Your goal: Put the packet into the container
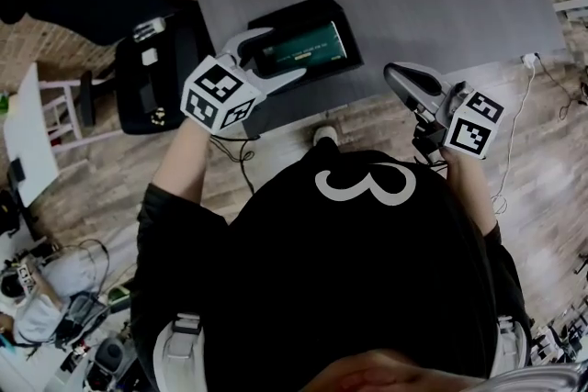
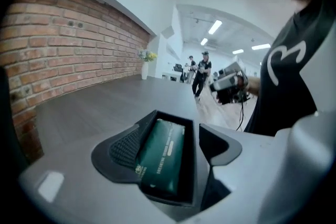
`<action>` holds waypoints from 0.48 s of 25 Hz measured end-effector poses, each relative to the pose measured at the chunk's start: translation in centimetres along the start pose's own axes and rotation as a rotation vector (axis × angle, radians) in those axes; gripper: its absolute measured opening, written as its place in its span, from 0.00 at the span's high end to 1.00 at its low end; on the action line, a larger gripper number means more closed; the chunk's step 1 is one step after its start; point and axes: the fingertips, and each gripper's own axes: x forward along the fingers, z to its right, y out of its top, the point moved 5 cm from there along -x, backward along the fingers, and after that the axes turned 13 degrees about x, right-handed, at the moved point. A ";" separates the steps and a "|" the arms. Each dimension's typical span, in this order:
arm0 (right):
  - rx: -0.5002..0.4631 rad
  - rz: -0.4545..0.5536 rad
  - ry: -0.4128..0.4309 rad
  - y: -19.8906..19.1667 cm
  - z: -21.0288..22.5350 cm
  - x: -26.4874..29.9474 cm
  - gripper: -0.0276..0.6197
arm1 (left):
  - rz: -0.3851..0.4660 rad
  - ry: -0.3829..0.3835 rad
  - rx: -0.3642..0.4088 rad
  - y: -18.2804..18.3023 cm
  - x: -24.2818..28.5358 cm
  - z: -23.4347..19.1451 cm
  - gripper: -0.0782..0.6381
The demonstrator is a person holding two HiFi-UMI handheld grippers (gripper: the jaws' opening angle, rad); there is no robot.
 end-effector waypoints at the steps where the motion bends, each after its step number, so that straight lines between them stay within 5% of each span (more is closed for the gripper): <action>1: -0.007 -0.002 0.009 0.2 -0.2 0.1 0.95 | 0.044 0.001 -0.048 0.6 -0.7 0.0 0.40; 4: -0.055 -0.013 0.051 1.1 -1.5 0.3 0.95 | 0.158 0.044 -0.148 2.5 -2.9 0.1 0.52; 8: -0.174 -0.054 0.098 1.9 -3.7 1.1 0.95 | 0.300 0.208 -0.271 5.7 -6.3 1.0 0.64; 12: -0.130 -0.025 0.206 2.4 -6.2 1.4 0.95 | 0.339 0.223 -0.308 7.5 -7.6 4.6 0.67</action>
